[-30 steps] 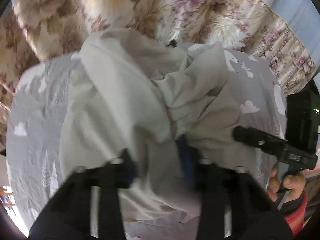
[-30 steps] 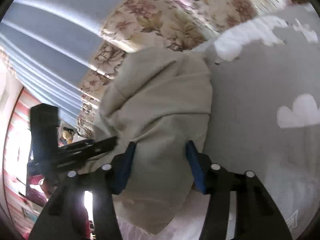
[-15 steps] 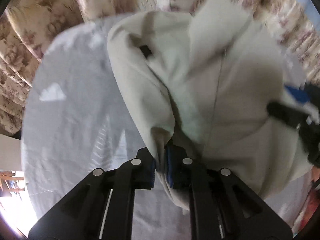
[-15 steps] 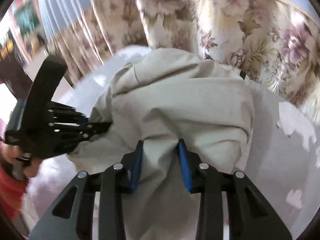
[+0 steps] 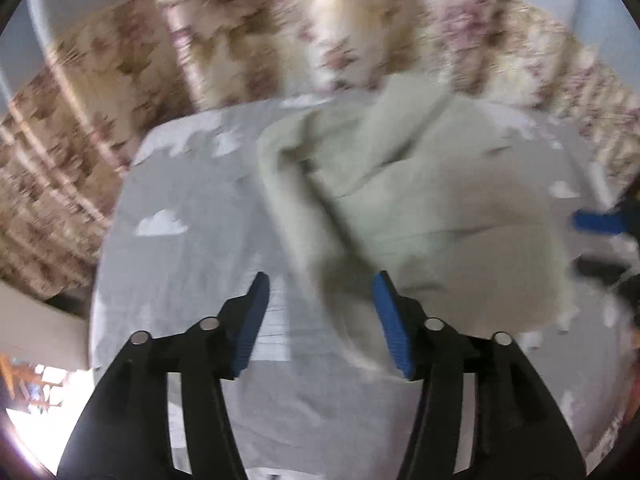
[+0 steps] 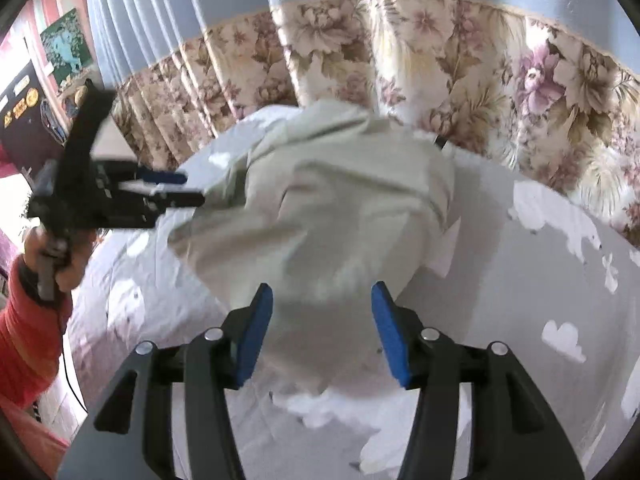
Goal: Fold large clothes
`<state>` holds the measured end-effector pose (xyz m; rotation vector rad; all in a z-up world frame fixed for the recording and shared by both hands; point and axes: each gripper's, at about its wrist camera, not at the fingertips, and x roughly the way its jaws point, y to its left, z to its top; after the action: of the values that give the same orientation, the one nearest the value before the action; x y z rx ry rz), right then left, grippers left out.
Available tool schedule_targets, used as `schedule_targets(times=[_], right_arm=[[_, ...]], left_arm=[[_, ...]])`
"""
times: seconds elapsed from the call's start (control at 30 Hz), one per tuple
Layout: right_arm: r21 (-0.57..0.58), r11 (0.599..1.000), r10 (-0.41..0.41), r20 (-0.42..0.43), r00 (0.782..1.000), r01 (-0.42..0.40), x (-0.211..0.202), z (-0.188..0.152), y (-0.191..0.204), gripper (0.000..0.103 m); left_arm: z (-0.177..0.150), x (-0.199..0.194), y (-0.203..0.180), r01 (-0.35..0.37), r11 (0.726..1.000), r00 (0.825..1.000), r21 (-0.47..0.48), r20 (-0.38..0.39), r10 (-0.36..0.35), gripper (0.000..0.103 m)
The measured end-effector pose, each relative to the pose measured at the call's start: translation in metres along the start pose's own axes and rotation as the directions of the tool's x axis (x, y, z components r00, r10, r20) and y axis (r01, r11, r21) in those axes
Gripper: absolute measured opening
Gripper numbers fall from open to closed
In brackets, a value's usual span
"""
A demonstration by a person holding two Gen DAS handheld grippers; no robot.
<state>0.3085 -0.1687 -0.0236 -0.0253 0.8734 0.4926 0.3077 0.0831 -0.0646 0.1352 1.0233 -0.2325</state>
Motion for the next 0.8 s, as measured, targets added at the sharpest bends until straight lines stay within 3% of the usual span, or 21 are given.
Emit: schedule_targets(times=[0.07, 0.17, 0.27, 0.33, 0.4, 0.57, 0.7, 0.8], right_arm=[[-0.027, 0.999, -0.019, 0.009, 1.0, 0.02, 0.005, -0.002, 0.007, 0.052], [-0.135, 0.988, -0.079, -0.057, 0.995, 0.07, 0.03, -0.008, 0.02, 0.052], [-0.13, 0.99, -0.064, -0.086, 0.994, 0.053, 0.038, -0.015, 0.011, 0.053], [-0.122, 0.992, -0.051, -0.099, 0.994, 0.038, 0.043, -0.018, 0.002, 0.064], [-0.106, 0.994, -0.043, -0.109, 0.993, 0.032, 0.051, -0.019, -0.005, 0.074], [-0.016, 1.0, 0.025, -0.063, 0.998, -0.026, 0.036, -0.013, -0.017, 0.075], [0.154, 0.982, 0.098, 0.06, 0.993, -0.106, 0.007, -0.01, -0.049, 0.077], [0.271, 0.959, 0.067, 0.092, 0.993, -0.09, 0.006, -0.01, -0.071, 0.078]], left_arm=[[0.003, 0.007, -0.022, 0.045, 0.998, 0.999, 0.033, -0.012, -0.045, 0.06], [0.003, 0.045, -0.041, -0.002, 0.994, 0.996, 0.107, -0.09, 0.012, 0.061], [-0.008, 0.063, -0.026, 0.058, 0.997, 0.99, 0.06, -0.133, -0.049, 0.064], [-0.017, 0.064, -0.011, 0.103, 0.994, 0.986, 0.023, -0.137, -0.099, 0.064], [-0.025, 0.064, -0.01, 0.093, 0.995, 0.989, 0.039, -0.123, -0.088, 0.065], [-0.027, 0.044, -0.008, 0.071, 0.997, 0.996, -0.005, -0.058, -0.071, 0.065], [-0.028, 0.012, -0.003, -0.006, 0.999, 1.0, -0.038, 0.015, 0.007, 0.094], [-0.027, -0.01, 0.016, 0.017, 0.993, 0.996, -0.114, 0.093, -0.007, 0.1]])
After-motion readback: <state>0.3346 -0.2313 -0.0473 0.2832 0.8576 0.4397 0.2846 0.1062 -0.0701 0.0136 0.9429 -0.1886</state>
